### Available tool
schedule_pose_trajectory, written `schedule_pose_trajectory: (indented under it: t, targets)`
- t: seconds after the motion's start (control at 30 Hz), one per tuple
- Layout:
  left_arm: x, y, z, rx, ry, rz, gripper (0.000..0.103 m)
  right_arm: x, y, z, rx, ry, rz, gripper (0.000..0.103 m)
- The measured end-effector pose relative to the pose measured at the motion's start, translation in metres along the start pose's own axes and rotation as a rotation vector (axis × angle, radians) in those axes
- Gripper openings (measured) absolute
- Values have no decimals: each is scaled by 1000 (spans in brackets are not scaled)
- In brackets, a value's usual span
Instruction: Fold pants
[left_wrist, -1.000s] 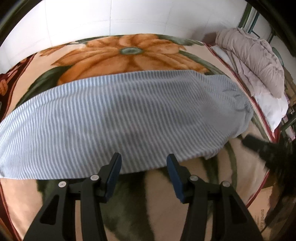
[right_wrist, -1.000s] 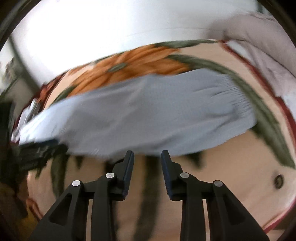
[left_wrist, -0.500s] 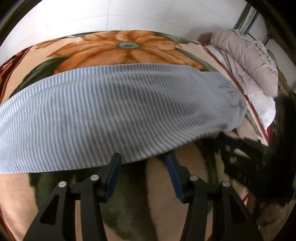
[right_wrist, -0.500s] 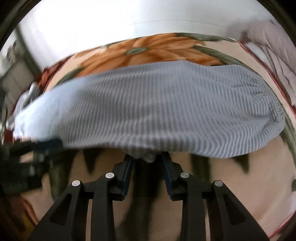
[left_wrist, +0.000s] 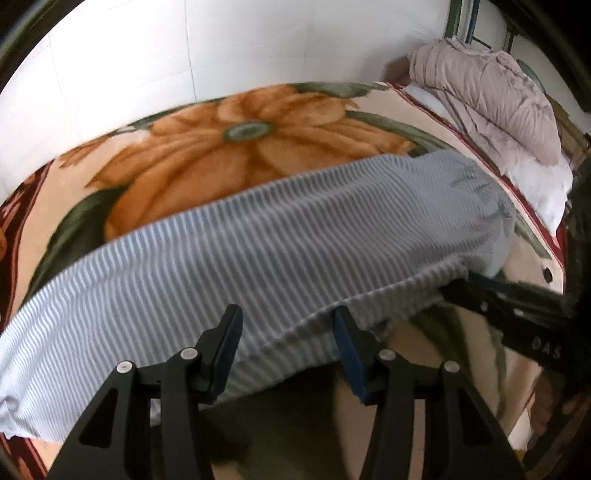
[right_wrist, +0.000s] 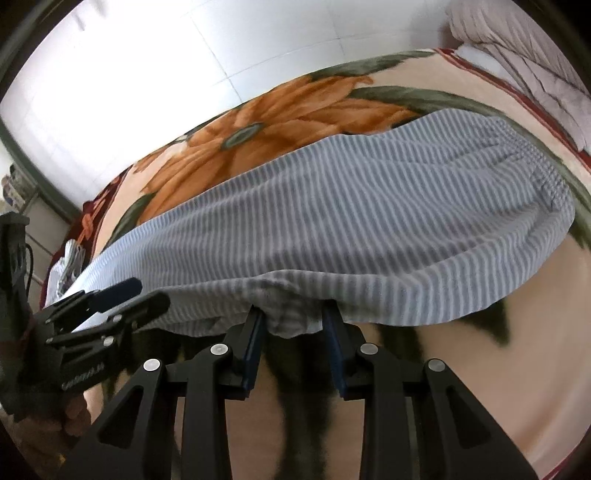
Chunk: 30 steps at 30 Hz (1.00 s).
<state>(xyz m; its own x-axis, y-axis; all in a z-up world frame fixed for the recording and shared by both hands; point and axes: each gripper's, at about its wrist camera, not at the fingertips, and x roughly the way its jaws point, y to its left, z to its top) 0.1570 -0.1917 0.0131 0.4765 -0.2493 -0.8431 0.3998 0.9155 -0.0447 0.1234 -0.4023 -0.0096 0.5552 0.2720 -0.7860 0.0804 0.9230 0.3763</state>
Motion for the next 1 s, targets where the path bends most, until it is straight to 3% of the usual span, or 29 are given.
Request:
schedule_pose_trajectory:
  t: [0.17, 0.4, 0.5, 0.63, 0.8, 0.93, 1.0]
  targets:
    - [4, 16, 7, -102, -4, -53, 53, 7, 12, -7, 45, 16, -13, 54]
    - [-6, 19, 4, -94, -16, -56, 53, 19, 36, -8, -46, -5, -166, 53]
    - [-15, 23, -1, -80, -12, -103, 53, 9, 28, 0, 12, -51, -137, 53]
    - [-23, 25, -6, -64, -3, -181, 53, 9, 17, 8, 76, -48, -99, 53]
    - [-14, 14, -11, -7, 42, -206, 53, 9, 13, 6, 118, -58, -75, 53]
    - [-4, 3, -12, 35, 50, -162, 53, 4, 11, 4, 143, -77, -58, 53]
    - [-1, 1, -7, 48, 14, -81, 53, 1, 12, 0, 147, -84, -65, 53]
